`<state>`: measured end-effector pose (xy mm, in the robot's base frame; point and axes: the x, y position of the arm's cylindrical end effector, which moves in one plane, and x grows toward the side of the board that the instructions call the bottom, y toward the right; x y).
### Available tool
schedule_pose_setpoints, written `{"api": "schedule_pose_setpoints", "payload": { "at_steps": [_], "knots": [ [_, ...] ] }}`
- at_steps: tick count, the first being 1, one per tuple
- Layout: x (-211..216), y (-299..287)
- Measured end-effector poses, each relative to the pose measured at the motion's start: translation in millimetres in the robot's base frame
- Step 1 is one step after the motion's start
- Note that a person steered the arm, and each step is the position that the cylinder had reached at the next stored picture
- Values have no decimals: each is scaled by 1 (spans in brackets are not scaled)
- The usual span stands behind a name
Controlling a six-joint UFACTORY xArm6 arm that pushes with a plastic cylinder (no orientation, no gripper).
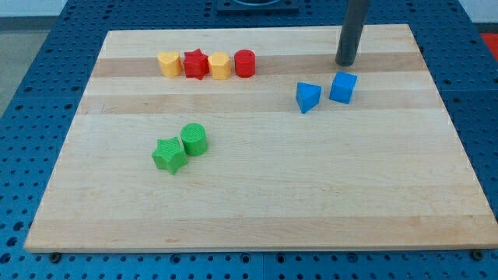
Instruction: Push blue cube slightly towards down
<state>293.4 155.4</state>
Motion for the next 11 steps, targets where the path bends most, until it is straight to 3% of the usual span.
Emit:
{"api": "schedule_pose_setpoints", "payload": {
  "at_steps": [3, 5, 9, 11],
  "knots": [
    [0, 18],
    [31, 43],
    [65, -40],
    [72, -27]
  ]
}}
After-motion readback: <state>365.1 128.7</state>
